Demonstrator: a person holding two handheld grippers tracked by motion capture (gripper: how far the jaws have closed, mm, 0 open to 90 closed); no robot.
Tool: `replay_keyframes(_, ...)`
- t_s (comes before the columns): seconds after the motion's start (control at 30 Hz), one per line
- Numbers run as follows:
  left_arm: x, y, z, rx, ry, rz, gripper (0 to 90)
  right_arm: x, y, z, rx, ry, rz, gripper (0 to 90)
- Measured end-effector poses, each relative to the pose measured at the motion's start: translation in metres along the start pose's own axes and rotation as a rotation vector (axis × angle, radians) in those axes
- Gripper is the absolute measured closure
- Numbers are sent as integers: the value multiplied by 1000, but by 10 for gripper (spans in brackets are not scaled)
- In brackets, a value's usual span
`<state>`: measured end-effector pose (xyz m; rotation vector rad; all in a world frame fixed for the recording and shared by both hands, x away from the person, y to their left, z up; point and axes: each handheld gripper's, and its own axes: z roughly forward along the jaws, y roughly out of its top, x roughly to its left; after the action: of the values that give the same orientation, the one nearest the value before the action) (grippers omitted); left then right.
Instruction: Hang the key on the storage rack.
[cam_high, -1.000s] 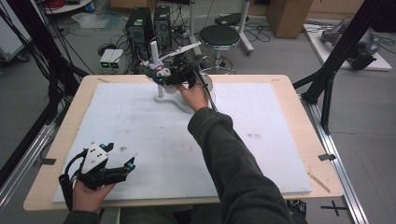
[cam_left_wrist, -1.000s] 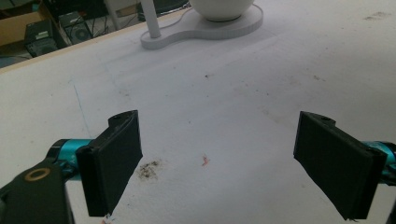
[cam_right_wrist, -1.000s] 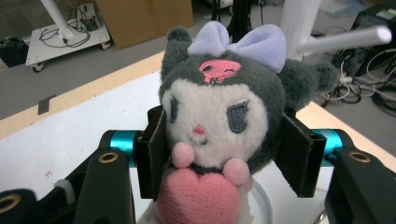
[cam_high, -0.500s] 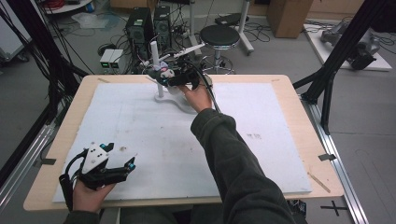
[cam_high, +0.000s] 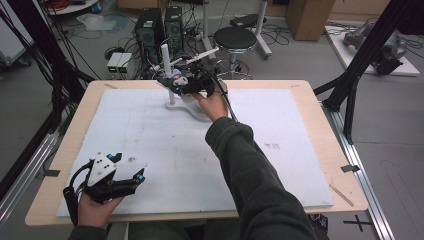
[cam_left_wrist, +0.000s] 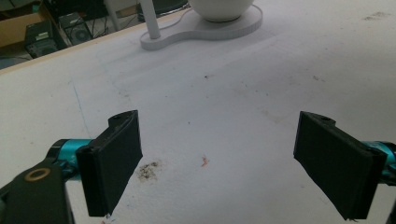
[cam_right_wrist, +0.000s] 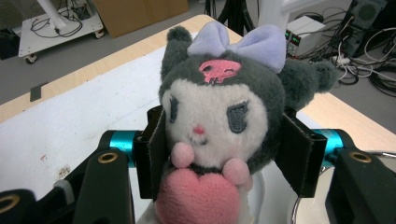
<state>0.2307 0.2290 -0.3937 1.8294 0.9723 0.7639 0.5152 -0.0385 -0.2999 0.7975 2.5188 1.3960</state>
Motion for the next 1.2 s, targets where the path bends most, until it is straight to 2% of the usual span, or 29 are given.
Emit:
replay_keyframes(0.3,0,0,0,-1,-1,1,154,-2,-9,2,16,-18,1,413)
replay_keyframes(0.47,-1,0,0,1,-2,-2,154,-6,-17,5,35,-13,15,411)
replay_keyframes(0.63,0,0,0,0,1,1,154,-3,-16,7,35,-15,11,411)
replay_keyframes(1.2,0,0,-1,0,2,-3,154,6,-19,22,91,-7,-18,403)
